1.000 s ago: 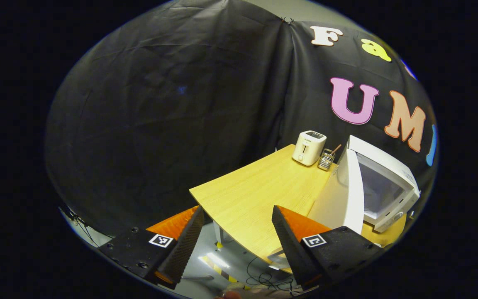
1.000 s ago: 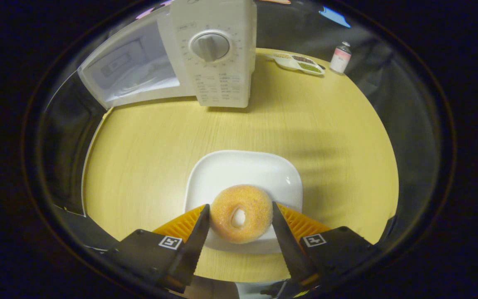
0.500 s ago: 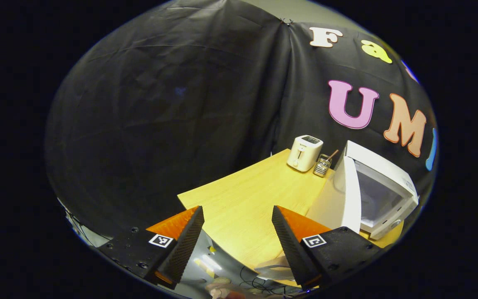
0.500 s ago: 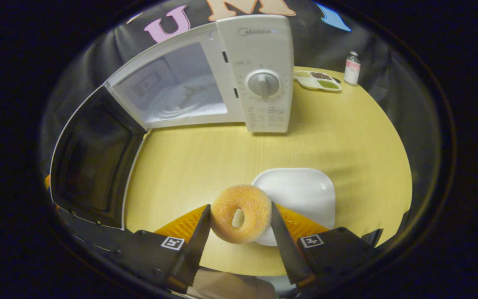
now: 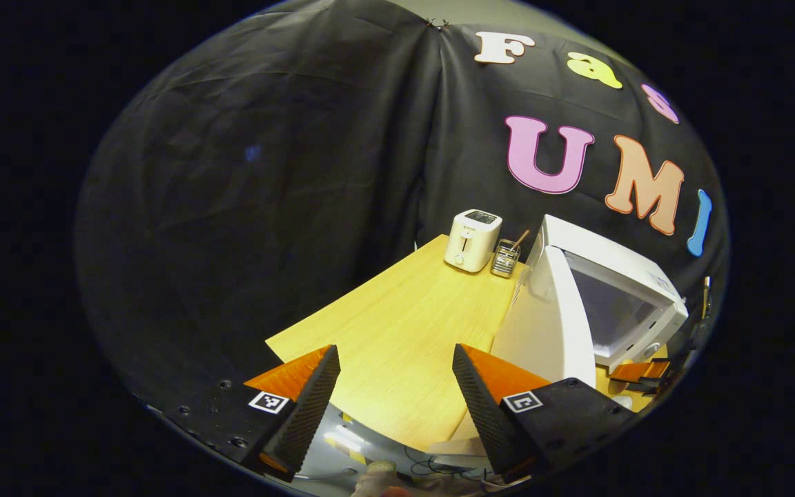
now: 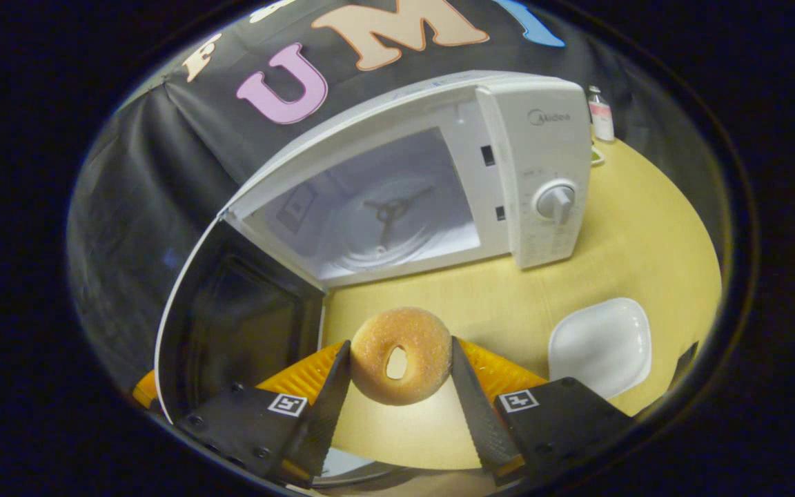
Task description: Open the microwave oven with the left hand, put the food in, and close the microwave oven.
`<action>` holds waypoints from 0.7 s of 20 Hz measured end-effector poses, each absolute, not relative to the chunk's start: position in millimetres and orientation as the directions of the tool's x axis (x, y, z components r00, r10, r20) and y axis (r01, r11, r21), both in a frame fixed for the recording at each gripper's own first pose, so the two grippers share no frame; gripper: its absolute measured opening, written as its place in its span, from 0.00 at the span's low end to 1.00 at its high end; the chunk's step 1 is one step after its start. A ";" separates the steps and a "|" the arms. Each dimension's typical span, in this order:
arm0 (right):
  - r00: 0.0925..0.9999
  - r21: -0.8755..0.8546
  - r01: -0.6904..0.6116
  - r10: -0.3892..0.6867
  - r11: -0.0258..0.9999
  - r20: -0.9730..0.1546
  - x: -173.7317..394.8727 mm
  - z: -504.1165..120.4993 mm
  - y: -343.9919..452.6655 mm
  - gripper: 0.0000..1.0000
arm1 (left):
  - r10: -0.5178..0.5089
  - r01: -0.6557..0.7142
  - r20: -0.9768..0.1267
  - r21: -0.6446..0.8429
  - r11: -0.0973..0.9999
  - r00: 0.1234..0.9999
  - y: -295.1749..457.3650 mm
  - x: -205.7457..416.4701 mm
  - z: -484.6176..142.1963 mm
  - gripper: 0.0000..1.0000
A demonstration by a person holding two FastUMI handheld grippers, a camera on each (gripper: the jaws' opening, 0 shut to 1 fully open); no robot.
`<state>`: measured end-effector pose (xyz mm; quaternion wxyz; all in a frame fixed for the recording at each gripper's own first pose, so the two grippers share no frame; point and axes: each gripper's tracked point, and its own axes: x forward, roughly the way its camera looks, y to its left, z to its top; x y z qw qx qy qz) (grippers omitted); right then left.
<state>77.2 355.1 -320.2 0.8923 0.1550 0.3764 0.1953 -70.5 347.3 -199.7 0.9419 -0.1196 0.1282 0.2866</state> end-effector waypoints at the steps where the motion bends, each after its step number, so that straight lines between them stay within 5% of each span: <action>1: 0.661 0.424 -0.227 0.459 0.877 -0.594 84.3 -316.4 360.6 0.79 | 0.500 -0.566 -0.317 -0.165 0.808 0.806 348.4 -69.3 -202.0 0.97; 14: 0.866 0.534 -0.069 0.316 0.843 -0.388 194.8 -310.1 423.6 0.87 | 0.398 -0.459 -0.353 -0.108 0.882 0.847 368.6 -43.5 -211.9 0.96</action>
